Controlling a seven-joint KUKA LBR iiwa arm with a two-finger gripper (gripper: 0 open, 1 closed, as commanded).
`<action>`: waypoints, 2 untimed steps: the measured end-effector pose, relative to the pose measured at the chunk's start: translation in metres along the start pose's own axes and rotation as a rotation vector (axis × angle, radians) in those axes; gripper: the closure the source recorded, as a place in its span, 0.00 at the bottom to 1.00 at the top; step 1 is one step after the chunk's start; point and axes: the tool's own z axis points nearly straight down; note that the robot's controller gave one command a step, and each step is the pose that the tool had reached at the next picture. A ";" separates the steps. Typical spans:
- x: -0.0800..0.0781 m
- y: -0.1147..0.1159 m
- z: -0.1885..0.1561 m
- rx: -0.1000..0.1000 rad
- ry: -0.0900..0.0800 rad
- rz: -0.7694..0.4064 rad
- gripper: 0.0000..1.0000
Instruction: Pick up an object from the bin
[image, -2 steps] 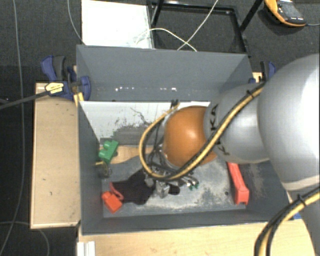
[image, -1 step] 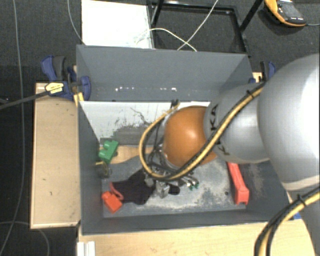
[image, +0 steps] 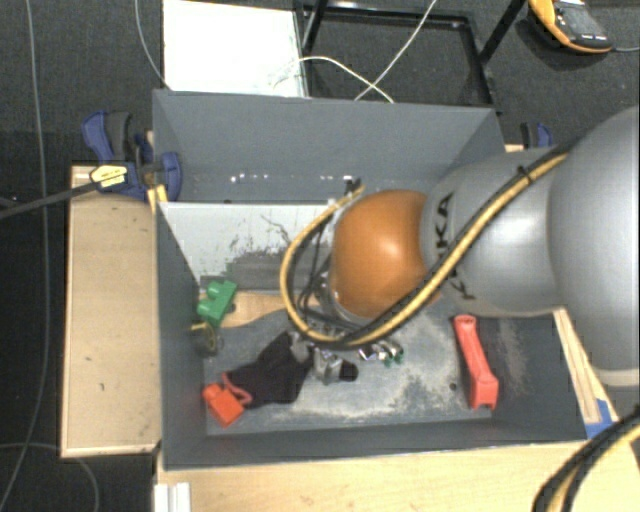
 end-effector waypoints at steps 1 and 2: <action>-0.013 -0.007 -0.109 0.001 -0.001 0.016 1.00; -0.014 -0.003 -0.083 0.003 -0.005 0.022 1.00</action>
Offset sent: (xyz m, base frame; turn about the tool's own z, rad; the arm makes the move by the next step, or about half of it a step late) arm 0.0042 0.0131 0.0135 0.0458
